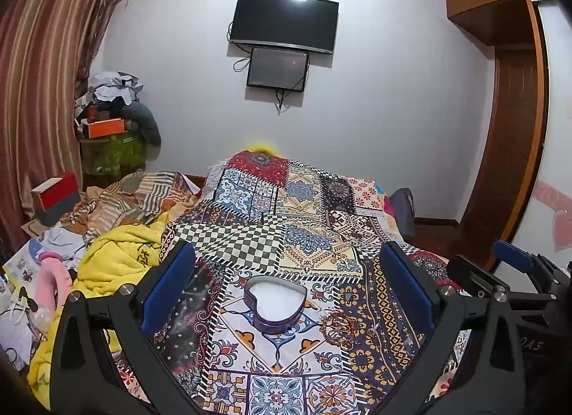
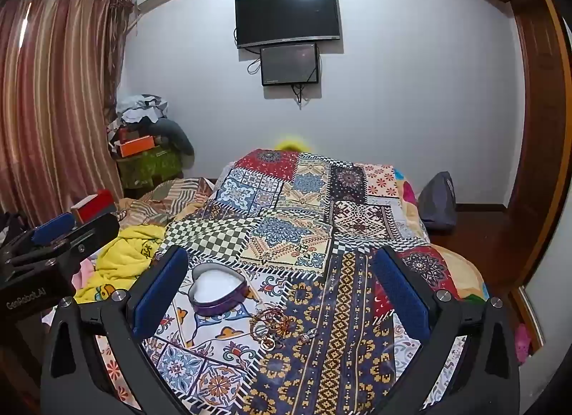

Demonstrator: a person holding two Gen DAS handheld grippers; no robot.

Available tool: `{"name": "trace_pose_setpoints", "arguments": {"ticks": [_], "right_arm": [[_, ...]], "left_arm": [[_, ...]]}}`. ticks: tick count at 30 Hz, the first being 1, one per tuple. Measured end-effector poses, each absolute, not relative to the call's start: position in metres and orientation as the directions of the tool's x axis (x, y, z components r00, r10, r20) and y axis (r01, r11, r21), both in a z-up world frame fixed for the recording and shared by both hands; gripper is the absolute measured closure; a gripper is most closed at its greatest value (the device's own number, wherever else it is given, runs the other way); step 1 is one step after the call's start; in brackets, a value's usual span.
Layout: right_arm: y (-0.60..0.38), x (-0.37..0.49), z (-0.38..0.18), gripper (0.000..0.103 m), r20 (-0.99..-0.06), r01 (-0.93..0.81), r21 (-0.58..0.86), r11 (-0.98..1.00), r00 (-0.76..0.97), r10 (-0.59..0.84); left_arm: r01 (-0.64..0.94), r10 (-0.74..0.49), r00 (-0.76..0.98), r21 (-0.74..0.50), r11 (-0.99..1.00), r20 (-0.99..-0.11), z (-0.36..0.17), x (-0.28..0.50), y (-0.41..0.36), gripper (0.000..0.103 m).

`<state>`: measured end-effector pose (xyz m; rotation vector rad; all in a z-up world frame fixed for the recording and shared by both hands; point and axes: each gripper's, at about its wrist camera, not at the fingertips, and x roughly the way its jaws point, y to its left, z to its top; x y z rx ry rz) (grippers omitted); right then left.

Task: Organize jewelry

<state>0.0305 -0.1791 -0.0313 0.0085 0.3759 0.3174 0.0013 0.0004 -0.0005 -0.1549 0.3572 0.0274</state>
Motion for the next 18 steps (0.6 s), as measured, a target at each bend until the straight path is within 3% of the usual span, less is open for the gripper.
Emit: {"name": "trace_pose_setpoints", "arguments": {"ticks": [18], "right_arm": [[-0.185,0.027,-0.029,0.0,-0.352,-0.297,0.07,0.952,0.886,0.302]], "left_arm": [[-0.057,0.009,0.939,-0.13,0.99,-0.343,0.001,-0.005,-0.002,0.0]]}}
